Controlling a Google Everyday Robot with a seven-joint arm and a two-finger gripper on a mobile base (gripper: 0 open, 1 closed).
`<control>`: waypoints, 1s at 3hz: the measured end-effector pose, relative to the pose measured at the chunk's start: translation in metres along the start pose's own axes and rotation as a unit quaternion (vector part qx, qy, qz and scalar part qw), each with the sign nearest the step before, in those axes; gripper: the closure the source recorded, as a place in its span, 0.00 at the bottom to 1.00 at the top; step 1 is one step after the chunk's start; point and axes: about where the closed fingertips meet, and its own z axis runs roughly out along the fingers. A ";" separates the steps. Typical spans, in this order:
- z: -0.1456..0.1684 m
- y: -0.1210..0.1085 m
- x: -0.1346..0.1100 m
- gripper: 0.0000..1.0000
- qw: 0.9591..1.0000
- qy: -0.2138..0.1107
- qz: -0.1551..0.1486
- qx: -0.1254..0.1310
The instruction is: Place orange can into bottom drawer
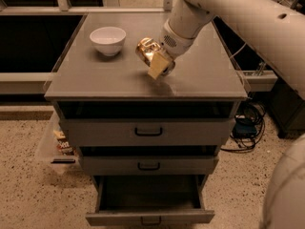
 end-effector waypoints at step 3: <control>-0.071 0.086 0.113 1.00 0.995 0.045 0.070 -0.052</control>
Offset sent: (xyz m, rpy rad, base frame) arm -0.1610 -0.0675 0.0416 -0.0749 0.2235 -0.0645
